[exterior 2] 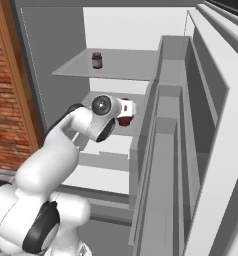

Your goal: Move the jug and jam from the second highest shelf to the top shelf to make space. Then, place the pitcher from the counter on the cleared second highest shelf.

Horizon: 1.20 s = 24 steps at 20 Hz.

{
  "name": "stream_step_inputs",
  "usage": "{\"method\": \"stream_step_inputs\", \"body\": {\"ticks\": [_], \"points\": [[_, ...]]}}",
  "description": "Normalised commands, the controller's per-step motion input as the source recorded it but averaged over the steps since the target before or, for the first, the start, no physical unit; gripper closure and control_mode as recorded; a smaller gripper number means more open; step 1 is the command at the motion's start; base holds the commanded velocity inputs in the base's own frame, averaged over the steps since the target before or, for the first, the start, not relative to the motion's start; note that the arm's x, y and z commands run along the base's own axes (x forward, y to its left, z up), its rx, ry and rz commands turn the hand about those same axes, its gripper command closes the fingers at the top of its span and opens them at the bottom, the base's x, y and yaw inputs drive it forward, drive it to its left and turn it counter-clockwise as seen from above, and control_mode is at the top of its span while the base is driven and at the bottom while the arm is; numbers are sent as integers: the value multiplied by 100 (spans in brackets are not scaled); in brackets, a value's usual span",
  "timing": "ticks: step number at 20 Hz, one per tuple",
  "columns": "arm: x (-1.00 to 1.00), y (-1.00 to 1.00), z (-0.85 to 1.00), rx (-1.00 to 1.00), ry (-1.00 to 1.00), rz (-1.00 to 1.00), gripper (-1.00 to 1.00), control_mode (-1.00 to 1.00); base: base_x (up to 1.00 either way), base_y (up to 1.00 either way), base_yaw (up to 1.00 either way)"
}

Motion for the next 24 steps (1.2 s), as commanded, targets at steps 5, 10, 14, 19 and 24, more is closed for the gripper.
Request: {"method": "stream_step_inputs", "body": {"ticks": [5,10,14,19,24], "points": [[22,-3,-3,4,0,4,-100,-100,0,0,0],[22,0,0,2,0,4,-100,-100,0,0,0],[16,0,-4,0,0,5,-100,-100,0,0,0],[13,0,-12,0,1,6,-100,-100,0,0,0],[14,0,-14,0,0,5,-100,-100,0,0,0]]}}
